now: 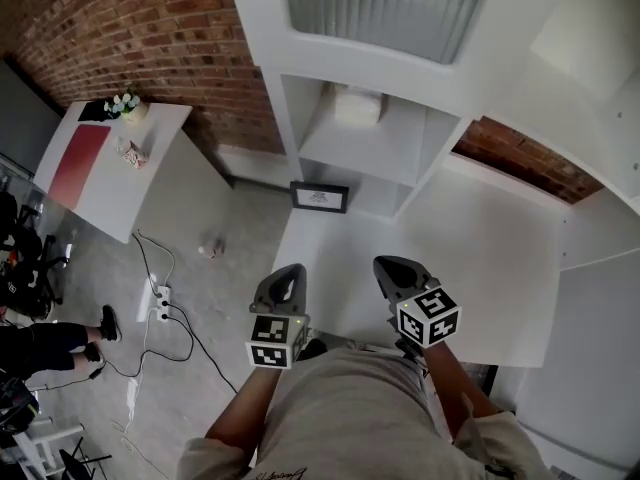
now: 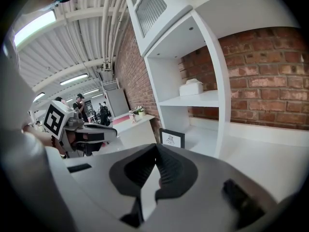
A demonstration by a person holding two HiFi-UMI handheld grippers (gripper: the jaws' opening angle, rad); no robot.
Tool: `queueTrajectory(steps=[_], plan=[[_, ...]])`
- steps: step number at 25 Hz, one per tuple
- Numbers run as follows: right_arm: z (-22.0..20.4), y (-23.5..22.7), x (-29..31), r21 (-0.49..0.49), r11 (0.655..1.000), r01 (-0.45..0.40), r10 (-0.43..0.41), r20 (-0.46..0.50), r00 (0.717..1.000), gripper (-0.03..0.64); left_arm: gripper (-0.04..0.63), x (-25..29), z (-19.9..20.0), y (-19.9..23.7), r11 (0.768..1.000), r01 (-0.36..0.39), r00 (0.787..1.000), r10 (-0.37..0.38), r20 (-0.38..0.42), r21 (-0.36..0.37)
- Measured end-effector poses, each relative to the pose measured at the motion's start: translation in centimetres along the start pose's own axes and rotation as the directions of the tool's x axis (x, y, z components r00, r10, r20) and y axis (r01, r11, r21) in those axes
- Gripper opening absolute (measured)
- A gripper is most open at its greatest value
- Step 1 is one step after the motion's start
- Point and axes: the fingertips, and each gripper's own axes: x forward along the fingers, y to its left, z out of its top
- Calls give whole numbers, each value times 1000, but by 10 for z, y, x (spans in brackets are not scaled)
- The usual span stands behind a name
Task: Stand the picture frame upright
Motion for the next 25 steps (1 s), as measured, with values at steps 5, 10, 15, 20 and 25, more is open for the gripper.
queueTrajectory(steps=[5,10,15,20,25], plan=[[6,13,-5,-4,1000,-11,11,14,1000,28,15,-8,-1,-6,1000,18,1000,-18,-21,1],[11,27,-8,3,999,-36,36,33,999,28,15,-12,8,-16,999,44,999,-44,3,-9],[10,28,-11,0,1000,-28,28,37,999,28,15,-10,10,-24,998,56,998,-56,17,19],[9,28,-10,6,1000,-23,23,40,999,28,15,-10,7,-25,998,56,998,-57,14,21],[10,28,-8,3,1000,-24,23,37,999,28,15,-11,12,-25,998,57,998,-58,18,22]])
